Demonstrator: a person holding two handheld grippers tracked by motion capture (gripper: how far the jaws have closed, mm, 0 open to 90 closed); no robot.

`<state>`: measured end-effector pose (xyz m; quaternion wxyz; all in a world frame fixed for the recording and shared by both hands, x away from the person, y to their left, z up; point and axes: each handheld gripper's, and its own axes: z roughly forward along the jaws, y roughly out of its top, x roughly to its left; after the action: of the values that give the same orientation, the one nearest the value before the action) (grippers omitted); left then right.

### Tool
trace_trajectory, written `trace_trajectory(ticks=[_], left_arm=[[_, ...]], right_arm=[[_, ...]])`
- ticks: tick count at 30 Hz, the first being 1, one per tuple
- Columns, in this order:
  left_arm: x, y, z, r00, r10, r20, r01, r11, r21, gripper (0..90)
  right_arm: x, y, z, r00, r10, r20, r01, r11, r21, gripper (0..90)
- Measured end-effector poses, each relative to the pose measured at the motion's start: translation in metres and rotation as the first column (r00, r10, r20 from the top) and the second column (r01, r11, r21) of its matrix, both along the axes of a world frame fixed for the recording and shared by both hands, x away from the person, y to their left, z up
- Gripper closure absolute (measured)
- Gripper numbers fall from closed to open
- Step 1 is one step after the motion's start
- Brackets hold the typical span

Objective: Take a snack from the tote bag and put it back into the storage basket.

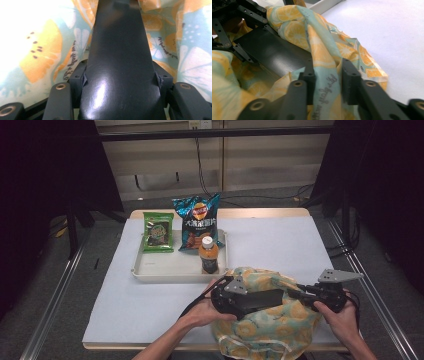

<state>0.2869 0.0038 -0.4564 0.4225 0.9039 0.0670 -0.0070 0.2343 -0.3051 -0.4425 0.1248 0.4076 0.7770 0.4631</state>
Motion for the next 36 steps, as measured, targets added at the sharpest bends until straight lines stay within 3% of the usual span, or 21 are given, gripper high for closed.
trace_trajectory(ticks=[5, 7, 11, 19, 24, 31, 32, 36], left_arm=[[-0.002, 0.011, 0.006, 1.0, 0.001, 0.0, -0.001, 0.9999, -0.016, 43.7], [-0.003, 0.016, 0.011, 1.0, 0.0, 0.009, 0.0, 1.0, -0.002, 43.7], [-0.003, 0.022, 0.016, 1.0, -0.009, 0.002, 0.009, 0.9984, -0.055, 43.7], [-0.007, 0.025, 0.028, 0.9995, -0.031, 0.005, 0.031, 0.9956, -0.089, 43.7], [-0.005, 0.028, 0.036, 0.9993, -0.018, -0.032, 0.012, 0.9856, -0.169, 43.7], [-0.003, 0.029, 0.05, 0.9998, 0.002, -0.019, -0.006, 0.9771, -0.213, 43.6], [-0.002, 0.029, 0.051, 0.9996, 0.001, -0.03, -0.008, 0.9729, -0.231, 43.6], [0.001, 0.023, 0.06, 0.9995, 0.018, -0.025, -0.024, 0.9676, -0.251, 43.6]], right_arm=[[-0.005, -0.006, 0.004, 0.9997, -0.023, 0.011, 0.022, 0.999, 0.028, 78.9], [-0.006, -0.009, 0.004, 0.9993, -0.035, 0.014, 0.034, 0.999, 0.041, 79.8], [-0.008, -0.015, 0.006, 0.9974, -0.067, 0.026, 0.066, 0.997, 0.048, 80.6], [-0.005, -0.026, 0.006, 0.9922, -0.119, 0.037, 0.116, 0.991, 0.069, 78.7], [-0.004, -0.028, 0.005, 0.9893, -0.142, 0.034, 0.14, 0.989, 0.056, 79.2], [0.002, -0.026, 0.002, 0.9892, -0.145, 0.024, 0.143, 0.989, 0.044, 80.4], [0.003, -0.024, 0.003, 0.9906, -0.135, 0.025, 0.133, 0.99, 0.045, 80.5], [0.006, -0.016, 0.003, 0.9943, -0.105, 0.019, 0.104, 0.994, 0.044, 81.7]])
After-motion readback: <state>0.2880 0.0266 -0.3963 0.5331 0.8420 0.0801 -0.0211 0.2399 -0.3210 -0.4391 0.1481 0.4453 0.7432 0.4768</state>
